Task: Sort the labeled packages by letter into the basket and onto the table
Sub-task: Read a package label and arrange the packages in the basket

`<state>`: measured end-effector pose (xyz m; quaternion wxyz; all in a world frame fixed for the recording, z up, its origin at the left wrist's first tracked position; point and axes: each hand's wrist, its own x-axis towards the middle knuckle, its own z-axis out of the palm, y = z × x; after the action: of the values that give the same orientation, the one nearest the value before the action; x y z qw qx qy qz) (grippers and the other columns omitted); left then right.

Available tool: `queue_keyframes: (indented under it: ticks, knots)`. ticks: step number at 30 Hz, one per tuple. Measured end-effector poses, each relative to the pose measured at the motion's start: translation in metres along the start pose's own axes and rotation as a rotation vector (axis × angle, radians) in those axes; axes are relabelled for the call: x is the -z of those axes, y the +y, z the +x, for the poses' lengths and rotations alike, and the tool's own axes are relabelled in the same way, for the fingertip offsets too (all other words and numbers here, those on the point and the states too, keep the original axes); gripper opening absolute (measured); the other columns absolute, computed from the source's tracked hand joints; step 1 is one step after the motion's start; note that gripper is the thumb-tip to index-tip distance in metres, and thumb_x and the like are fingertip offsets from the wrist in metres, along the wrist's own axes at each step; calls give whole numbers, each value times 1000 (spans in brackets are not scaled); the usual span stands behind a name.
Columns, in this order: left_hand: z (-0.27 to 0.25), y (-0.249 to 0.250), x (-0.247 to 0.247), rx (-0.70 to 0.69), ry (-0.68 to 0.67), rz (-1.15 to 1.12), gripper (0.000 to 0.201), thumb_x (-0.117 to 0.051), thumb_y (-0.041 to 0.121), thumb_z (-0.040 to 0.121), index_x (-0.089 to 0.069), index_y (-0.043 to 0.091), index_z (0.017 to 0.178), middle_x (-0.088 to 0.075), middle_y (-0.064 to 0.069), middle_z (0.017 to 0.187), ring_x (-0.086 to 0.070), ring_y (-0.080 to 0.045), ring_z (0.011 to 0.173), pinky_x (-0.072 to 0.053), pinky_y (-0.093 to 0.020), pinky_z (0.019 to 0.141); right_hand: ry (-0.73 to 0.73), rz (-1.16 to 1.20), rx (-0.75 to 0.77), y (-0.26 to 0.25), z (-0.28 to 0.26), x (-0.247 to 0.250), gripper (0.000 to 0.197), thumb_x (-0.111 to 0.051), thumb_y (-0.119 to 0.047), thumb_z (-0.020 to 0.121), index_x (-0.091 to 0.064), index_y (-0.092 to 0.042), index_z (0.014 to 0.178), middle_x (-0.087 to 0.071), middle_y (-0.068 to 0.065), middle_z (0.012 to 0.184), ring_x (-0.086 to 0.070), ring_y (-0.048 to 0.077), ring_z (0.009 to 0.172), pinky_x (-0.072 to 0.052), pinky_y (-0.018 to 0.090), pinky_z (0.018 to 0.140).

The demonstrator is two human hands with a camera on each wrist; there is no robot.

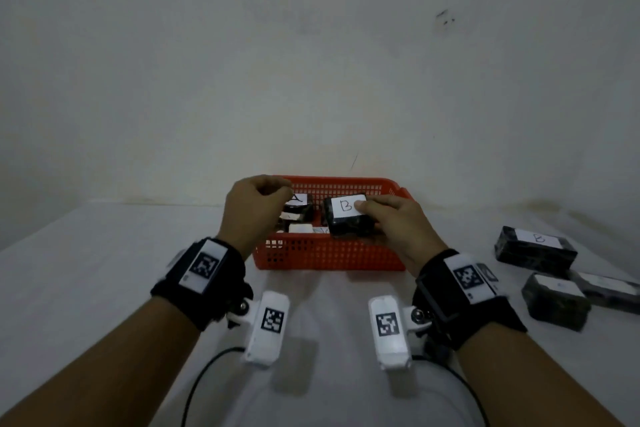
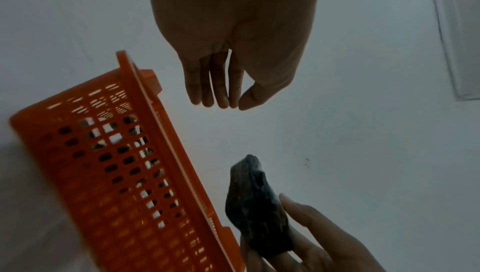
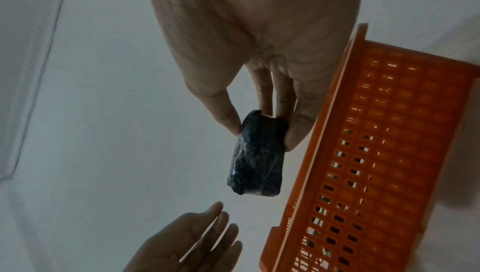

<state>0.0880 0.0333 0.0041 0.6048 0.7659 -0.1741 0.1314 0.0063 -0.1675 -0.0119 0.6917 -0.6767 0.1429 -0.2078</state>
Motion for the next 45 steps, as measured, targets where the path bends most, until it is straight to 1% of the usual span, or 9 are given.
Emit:
queue_keyframes:
  ticks: [4, 8, 10, 16, 18, 22, 26, 40, 45]
  knots:
    - [36, -4, -4, 39, 21, 119, 14, -65, 17, 90, -77, 14, 98, -73, -2, 90, -63, -6, 71, -51, -12, 52, 34, -126, -47, -2, 28, -10, 17, -78, -14, 90, -75, -8, 105, -77, 15, 108, -76, 27, 95, -63, 37, 70]
    - [64, -19, -9, 153, 20, 227, 13, -67, 22, 86, -77, 14, 90, -70, -6, 87, -62, -23, 83, -54, -31, 81, 46, -249, -73, 1, 51, -21, 8, -78, -13, 89, -73, -10, 84, -77, 20, 104, -75, 30, 87, -64, 41, 73]
    - [76, -27, -11, 204, -7, 325, 14, -65, 23, 84, -69, 14, 74, -64, -8, 75, -59, -26, 73, -50, -30, 69, 32, -337, -93, 4, 61, -25, 11, -78, -14, 88, -73, -10, 79, -78, 18, 100, -77, 32, 86, -65, 47, 81]
    - [107, -48, -19, 326, -117, 502, 32, -60, 24, 90, -49, 7, 66, -61, -15, 88, -59, -29, 84, -43, -30, 69, -9, -487, -255, 6, 94, -29, 28, -78, -11, 86, -70, 7, 106, -75, 23, 108, -76, 37, 94, -65, 51, 82]
    - [115, -52, -21, 300, -221, 619, 27, -60, 21, 94, -54, 8, 71, -62, -17, 98, -56, -26, 87, -43, -30, 69, -14, -519, -307, 8, 105, -27, 33, -77, -12, 88, -68, 6, 114, -74, 22, 115, -74, 37, 100, -64, 49, 87]
    - [123, -59, -19, 257, -437, 853, 45, -67, 23, 95, -56, 3, 134, -62, -18, 134, -64, -31, 119, -51, -32, 94, -25, -625, -342, 15, 118, -27, 44, -77, -16, 90, -66, 5, 126, -70, 18, 126, -70, 34, 113, -60, 44, 97]
    - [130, -69, -20, 194, -487, 976, 51, -65, 29, 98, -51, -2, 136, -64, -17, 134, -64, -30, 121, -50, -31, 97, -50, -613, -404, 25, 127, -28, 40, -76, -14, 92, -64, 5, 124, -69, 17, 114, -71, 31, 93, -61, 44, 94]
    - [144, -95, -21, -140, -671, 1322, 45, -55, 34, 103, -57, -2, 130, -65, -19, 129, -65, -34, 115, -50, -35, 95, -69, -733, -347, 44, 137, -33, 19, -81, -23, 87, -70, -7, 91, -75, 13, 116, -73, 29, 106, -61, 45, 94]
    - [147, -97, -21, -85, -663, 1278, 45, -58, 32, 102, -55, 0, 133, -64, -17, 131, -65, -32, 118, -50, -34, 97, -52, -733, -342, 44, 135, -33, 35, -82, -23, 86, -72, -1, 111, -75, 14, 113, -73, 32, 104, -62, 46, 92]
